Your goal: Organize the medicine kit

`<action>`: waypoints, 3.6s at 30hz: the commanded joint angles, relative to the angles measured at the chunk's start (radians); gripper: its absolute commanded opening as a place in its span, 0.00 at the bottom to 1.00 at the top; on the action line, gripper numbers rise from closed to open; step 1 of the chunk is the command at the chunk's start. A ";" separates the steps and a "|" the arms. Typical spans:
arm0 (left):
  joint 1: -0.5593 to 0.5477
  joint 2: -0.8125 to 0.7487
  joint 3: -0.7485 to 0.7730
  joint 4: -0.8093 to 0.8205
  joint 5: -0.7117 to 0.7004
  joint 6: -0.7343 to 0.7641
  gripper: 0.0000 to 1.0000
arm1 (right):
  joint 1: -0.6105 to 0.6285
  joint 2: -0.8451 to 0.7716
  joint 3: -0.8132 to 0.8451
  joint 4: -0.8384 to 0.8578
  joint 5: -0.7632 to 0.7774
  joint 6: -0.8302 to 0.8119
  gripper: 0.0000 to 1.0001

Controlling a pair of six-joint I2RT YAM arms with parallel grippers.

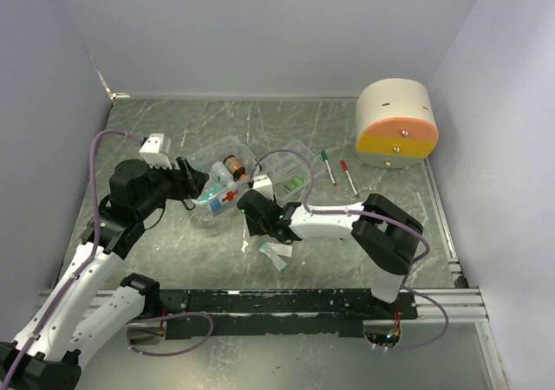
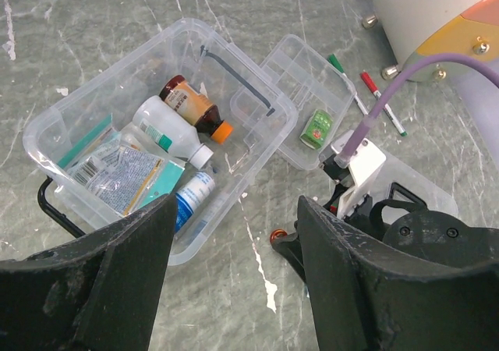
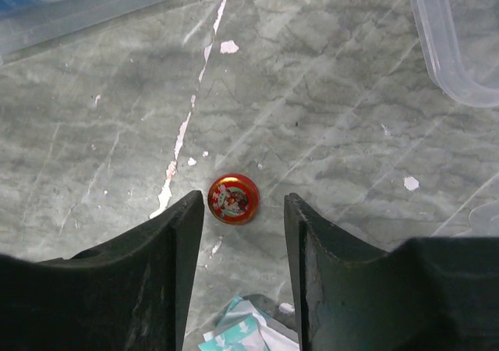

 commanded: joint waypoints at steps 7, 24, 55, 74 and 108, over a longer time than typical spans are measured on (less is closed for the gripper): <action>-0.002 0.000 -0.012 0.016 -0.020 -0.002 0.74 | 0.016 0.047 0.049 0.012 0.021 -0.024 0.41; -0.002 0.007 -0.008 0.018 -0.022 -0.004 0.74 | 0.023 0.034 0.076 -0.063 0.110 0.014 0.25; -0.001 -0.036 -0.001 -0.053 -0.048 -0.030 0.74 | -0.472 0.127 0.317 0.152 -0.043 -0.287 0.28; -0.002 -0.022 0.004 -0.062 -0.043 -0.023 0.74 | -0.515 0.350 0.468 0.167 -0.090 -0.384 0.28; -0.001 -0.014 0.022 -0.055 -0.033 -0.013 0.74 | -0.522 0.171 0.466 0.012 -0.119 -0.346 0.53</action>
